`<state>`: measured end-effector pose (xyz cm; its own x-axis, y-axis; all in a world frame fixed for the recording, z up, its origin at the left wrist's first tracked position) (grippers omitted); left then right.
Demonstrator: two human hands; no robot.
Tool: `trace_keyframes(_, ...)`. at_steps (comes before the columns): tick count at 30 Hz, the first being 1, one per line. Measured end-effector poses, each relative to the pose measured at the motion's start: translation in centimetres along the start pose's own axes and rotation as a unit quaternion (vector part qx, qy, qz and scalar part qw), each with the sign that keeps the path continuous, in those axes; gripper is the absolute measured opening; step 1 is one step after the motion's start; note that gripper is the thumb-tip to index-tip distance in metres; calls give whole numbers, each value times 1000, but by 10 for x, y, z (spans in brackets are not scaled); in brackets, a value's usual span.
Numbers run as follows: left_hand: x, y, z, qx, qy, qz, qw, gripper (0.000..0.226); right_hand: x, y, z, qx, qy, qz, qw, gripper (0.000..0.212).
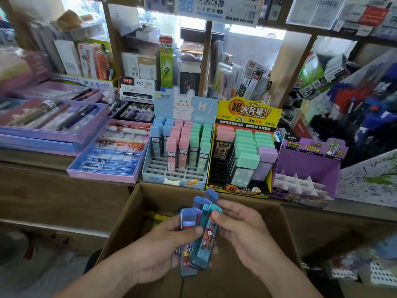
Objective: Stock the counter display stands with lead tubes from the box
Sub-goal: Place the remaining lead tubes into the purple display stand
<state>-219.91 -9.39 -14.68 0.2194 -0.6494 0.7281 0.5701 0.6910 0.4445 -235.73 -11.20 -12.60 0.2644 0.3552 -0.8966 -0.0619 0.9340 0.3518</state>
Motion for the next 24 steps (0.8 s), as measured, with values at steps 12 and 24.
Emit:
trace_keyframes(12,18,5,5,20,10,75,997,29,-10,-6,-2,19,26,-31,999,19)
trace_keyframes(24,14,6,-22,110,47,94,988,23,-22,-4,-3,27,44,-91,995,23)
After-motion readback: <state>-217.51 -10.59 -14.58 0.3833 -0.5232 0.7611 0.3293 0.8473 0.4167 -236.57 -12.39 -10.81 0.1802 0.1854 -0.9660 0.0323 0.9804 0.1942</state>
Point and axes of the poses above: each hand's wrist, its own y-axis away from the middle knuckle, its own z-axis out of the palm, x = y × z, the point moved 7 cm from there along -y, towards the middle knuckle, and after that the axes turned 1 degree about -y, right-handed, at the moved point
